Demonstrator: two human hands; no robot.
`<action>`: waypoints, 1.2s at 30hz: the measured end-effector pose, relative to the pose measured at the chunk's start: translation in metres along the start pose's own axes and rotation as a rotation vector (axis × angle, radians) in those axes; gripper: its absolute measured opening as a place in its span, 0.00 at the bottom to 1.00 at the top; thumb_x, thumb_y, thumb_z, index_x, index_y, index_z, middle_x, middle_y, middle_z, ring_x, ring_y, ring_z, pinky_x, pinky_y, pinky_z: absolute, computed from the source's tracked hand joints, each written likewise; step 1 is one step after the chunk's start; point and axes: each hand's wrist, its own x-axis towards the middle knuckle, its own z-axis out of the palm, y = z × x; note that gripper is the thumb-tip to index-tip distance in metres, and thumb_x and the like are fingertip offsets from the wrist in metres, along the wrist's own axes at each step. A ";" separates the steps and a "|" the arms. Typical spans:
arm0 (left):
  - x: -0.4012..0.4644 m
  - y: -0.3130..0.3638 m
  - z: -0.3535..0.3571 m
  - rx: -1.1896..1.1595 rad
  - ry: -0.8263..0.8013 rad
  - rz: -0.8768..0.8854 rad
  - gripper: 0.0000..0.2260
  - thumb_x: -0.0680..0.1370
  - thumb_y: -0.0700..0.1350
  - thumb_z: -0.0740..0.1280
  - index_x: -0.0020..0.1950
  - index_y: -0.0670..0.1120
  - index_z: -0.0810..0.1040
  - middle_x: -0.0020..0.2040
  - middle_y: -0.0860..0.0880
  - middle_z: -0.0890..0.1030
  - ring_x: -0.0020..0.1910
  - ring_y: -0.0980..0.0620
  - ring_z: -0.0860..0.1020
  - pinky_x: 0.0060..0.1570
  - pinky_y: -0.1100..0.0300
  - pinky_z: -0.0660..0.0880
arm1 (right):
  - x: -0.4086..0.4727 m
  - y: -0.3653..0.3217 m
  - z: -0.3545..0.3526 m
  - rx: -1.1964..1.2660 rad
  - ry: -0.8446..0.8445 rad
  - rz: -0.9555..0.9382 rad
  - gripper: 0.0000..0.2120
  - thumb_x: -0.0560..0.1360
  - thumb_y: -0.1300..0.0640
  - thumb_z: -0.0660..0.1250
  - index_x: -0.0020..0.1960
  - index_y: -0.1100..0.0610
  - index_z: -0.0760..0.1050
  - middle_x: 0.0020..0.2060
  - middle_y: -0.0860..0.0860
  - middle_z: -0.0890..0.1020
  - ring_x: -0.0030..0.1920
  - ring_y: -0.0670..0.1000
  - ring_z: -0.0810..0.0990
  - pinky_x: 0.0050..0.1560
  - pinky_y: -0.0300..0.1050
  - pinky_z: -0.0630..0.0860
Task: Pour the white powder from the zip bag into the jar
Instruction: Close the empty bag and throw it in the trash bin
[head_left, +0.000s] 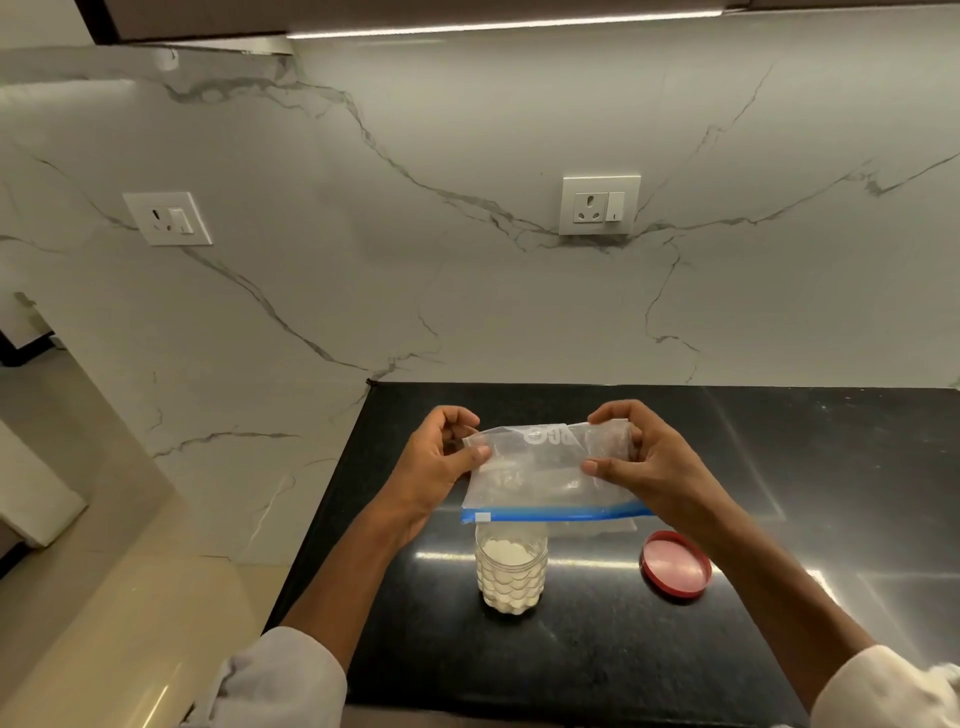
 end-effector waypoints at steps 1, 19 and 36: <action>0.000 0.003 0.001 0.002 0.029 0.029 0.14 0.76 0.40 0.70 0.59 0.48 0.72 0.56 0.46 0.78 0.55 0.46 0.80 0.52 0.50 0.81 | -0.001 0.000 0.001 0.011 0.023 0.006 0.23 0.71 0.63 0.73 0.62 0.49 0.69 0.53 0.51 0.78 0.49 0.54 0.83 0.44 0.45 0.83; -0.027 0.003 0.014 -0.356 0.039 0.020 0.56 0.55 0.75 0.71 0.76 0.55 0.55 0.72 0.49 0.69 0.71 0.51 0.70 0.72 0.51 0.63 | -0.004 -0.017 0.012 0.520 0.203 0.134 0.14 0.72 0.60 0.72 0.56 0.59 0.77 0.51 0.52 0.83 0.52 0.54 0.83 0.49 0.54 0.82; -0.085 -0.014 -0.008 -0.209 0.194 -0.094 0.26 0.73 0.43 0.74 0.68 0.55 0.69 0.60 0.51 0.80 0.59 0.52 0.80 0.57 0.52 0.79 | 0.007 -0.048 0.082 0.036 -0.401 0.095 0.25 0.68 0.45 0.71 0.62 0.48 0.70 0.51 0.46 0.83 0.47 0.47 0.85 0.42 0.45 0.82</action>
